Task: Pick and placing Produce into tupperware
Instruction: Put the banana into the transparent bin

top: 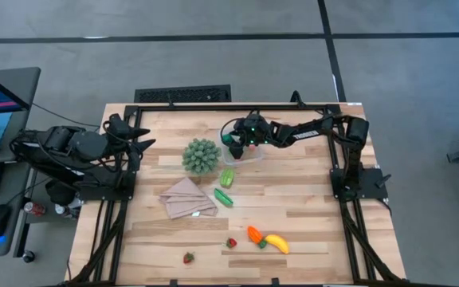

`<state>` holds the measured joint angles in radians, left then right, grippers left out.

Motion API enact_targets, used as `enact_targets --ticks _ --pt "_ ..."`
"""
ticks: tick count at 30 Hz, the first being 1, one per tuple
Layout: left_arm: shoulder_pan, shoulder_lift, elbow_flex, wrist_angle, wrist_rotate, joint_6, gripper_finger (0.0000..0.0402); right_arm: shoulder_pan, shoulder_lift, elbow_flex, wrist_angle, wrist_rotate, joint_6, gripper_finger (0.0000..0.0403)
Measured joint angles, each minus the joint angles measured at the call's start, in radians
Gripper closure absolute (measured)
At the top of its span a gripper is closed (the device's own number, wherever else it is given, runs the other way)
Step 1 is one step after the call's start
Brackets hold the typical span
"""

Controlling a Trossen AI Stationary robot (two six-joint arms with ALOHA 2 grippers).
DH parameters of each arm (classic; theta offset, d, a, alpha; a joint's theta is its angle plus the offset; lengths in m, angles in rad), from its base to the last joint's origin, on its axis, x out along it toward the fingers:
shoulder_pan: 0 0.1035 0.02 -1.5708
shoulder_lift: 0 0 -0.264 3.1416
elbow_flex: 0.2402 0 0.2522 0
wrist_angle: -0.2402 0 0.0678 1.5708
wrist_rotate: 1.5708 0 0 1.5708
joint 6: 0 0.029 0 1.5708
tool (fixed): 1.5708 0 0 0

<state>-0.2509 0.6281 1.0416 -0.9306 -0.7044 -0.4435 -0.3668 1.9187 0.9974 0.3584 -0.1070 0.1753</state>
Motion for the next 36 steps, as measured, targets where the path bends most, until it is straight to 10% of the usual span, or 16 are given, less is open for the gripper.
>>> enact_targets --ticks 12,36 --pt "0.0 0.0 0.0 0.0 0.0 0.0 0.0221 -0.016 -0.13 0.0 -0.072 -0.01 -0.064 0.0117" --pt "0.0 0.0 0.0 -0.007 0.015 0.045 0.0221 0.029 -0.621 0.0 -0.768 -0.214 -0.049 0.0117"
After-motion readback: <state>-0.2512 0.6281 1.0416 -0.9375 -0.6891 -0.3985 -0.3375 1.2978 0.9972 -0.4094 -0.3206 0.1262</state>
